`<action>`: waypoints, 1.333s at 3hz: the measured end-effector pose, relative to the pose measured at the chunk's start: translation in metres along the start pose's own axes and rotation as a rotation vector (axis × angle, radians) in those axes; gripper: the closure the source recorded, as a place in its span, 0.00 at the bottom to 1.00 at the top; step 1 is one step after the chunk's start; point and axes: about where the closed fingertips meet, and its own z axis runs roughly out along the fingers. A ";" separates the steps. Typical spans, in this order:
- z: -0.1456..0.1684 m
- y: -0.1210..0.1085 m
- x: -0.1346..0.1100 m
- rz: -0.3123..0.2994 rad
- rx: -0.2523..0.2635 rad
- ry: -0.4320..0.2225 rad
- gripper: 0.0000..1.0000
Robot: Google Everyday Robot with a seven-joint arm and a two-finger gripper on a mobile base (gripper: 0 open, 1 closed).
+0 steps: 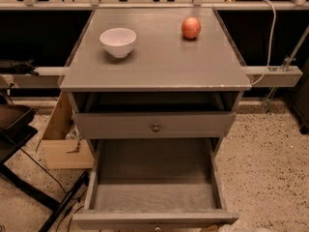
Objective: Close middle drawer
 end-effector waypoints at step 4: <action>-0.002 -0.018 -0.024 -0.055 0.024 -0.047 1.00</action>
Offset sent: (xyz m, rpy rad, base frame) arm 0.1066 0.0075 0.0571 0.0415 -0.2347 0.0642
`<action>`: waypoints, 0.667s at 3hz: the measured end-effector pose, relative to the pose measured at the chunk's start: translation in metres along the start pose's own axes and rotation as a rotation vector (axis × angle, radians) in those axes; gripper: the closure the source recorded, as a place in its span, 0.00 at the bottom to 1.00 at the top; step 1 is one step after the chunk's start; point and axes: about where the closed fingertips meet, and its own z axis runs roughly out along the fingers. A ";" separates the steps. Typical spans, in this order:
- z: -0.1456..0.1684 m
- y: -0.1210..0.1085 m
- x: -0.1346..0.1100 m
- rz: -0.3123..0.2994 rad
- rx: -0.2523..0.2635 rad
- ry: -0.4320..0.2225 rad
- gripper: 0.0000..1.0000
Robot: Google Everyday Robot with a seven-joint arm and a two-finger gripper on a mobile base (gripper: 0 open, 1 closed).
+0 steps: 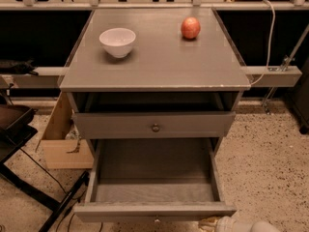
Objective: Close middle drawer
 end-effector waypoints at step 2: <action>-0.014 -0.024 -0.027 -0.040 0.041 -0.092 1.00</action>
Offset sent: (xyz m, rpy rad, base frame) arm 0.0954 -0.0066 0.1316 0.1922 -0.3753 0.0807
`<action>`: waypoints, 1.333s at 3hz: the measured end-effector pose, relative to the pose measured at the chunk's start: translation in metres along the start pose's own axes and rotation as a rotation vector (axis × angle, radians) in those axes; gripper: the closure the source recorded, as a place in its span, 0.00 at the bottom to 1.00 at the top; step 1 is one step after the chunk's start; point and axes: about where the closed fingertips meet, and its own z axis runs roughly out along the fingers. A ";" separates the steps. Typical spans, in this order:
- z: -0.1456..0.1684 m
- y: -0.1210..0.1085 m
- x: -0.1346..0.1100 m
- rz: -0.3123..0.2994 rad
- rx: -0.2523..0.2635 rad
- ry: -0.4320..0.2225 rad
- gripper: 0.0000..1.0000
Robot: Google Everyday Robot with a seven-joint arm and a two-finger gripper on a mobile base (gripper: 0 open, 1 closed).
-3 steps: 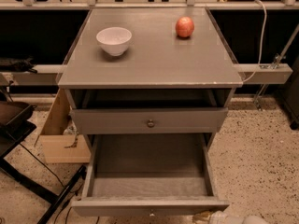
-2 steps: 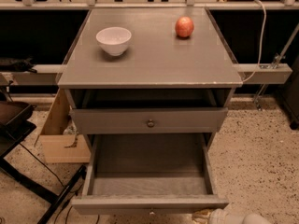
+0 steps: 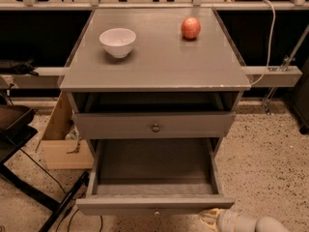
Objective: Close middle drawer
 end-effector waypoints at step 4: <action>0.062 -0.024 0.003 -0.053 0.003 -0.048 1.00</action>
Offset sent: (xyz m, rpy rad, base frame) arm 0.0536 0.0442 -0.0774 0.0001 -0.0584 0.0318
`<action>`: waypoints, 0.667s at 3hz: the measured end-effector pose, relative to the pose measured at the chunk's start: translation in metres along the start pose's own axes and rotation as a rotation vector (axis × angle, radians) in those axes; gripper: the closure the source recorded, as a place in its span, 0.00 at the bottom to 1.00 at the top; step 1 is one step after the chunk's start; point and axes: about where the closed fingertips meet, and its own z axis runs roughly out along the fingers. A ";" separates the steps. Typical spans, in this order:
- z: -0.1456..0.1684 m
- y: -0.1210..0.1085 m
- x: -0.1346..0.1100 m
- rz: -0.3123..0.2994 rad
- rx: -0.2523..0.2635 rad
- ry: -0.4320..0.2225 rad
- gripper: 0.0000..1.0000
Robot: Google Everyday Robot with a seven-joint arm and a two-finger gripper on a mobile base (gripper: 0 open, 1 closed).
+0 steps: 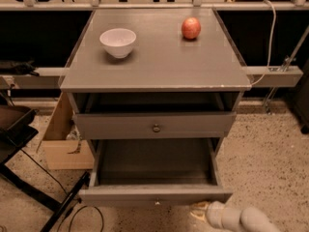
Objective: Close middle drawer
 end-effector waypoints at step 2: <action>0.025 -0.028 -0.011 -0.049 0.007 -0.040 1.00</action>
Offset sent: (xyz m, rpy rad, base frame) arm 0.1656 0.0510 0.0035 0.0563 -0.2393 0.1323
